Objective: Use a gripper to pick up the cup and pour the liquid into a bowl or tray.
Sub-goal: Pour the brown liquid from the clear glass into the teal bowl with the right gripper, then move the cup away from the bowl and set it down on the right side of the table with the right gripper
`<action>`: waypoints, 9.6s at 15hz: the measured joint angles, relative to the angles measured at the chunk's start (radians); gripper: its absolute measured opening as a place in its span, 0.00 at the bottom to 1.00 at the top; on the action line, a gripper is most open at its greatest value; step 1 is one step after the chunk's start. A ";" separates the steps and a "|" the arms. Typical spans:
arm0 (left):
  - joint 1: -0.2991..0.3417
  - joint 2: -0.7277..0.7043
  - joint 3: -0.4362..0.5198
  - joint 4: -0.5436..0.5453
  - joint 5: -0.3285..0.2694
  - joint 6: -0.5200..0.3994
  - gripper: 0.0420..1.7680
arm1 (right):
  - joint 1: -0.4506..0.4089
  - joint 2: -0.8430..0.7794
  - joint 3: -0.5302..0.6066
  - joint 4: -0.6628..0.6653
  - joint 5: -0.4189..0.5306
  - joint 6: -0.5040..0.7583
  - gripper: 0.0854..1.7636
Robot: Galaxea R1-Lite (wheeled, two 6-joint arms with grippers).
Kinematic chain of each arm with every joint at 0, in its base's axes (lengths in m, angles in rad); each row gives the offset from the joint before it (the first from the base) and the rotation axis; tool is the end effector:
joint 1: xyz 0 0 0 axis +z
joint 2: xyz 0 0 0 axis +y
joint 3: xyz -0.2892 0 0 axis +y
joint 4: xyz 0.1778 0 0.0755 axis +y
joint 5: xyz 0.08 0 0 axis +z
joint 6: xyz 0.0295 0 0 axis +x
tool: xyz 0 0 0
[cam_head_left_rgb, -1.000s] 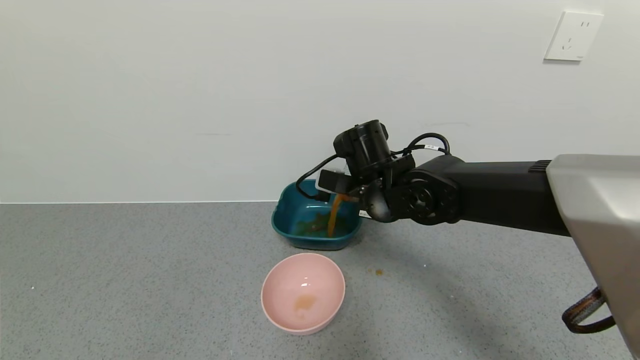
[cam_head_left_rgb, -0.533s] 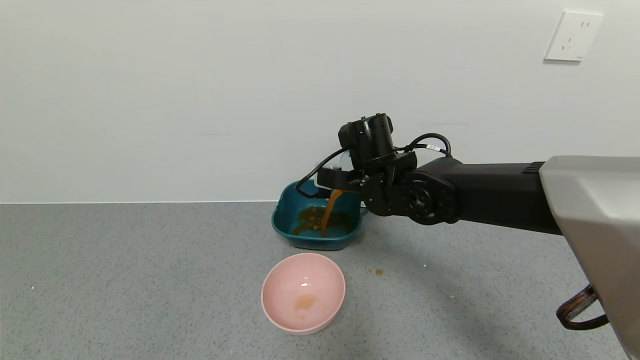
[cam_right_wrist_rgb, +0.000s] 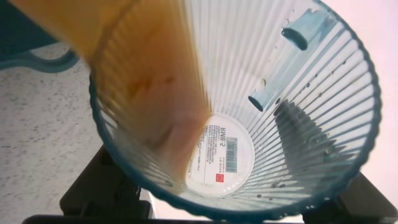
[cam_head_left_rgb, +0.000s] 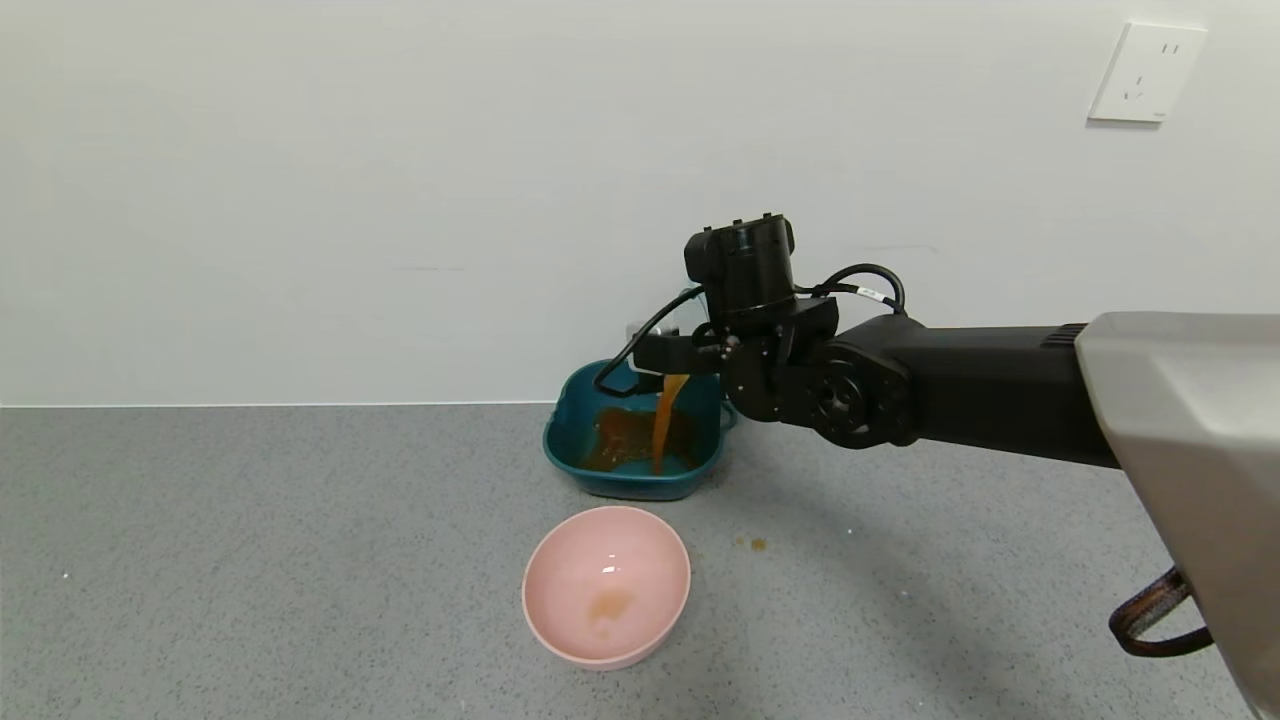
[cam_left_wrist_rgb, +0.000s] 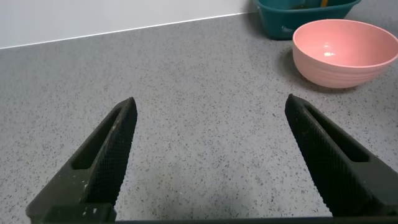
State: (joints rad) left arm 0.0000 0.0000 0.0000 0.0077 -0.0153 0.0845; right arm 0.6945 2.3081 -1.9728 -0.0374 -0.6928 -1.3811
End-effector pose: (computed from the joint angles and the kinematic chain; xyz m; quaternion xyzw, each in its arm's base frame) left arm -0.0019 -0.0005 0.0747 0.0422 0.0035 -0.0078 0.9991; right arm 0.3850 0.2961 0.1967 -0.7031 0.0874 0.0733 0.7019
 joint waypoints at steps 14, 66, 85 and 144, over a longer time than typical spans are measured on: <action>0.000 0.000 0.000 0.000 0.000 0.001 0.97 | -0.001 -0.013 -0.003 -0.077 -0.033 -0.230 0.75; 0.000 0.000 0.000 0.000 0.000 0.000 0.97 | -0.094 -0.466 0.239 0.449 0.117 0.984 0.75; 0.000 0.000 0.000 0.000 0.000 0.000 0.97 | -0.348 -0.713 1.197 -0.570 0.285 1.186 0.75; 0.000 0.000 0.000 0.000 0.000 0.000 0.97 | -0.388 -0.275 1.396 -0.961 0.402 1.291 0.92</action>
State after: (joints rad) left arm 0.0000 0.0000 0.0000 0.0077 -0.0149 0.0845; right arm 0.3064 2.0330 -0.5768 -0.9987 -0.2909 -0.0898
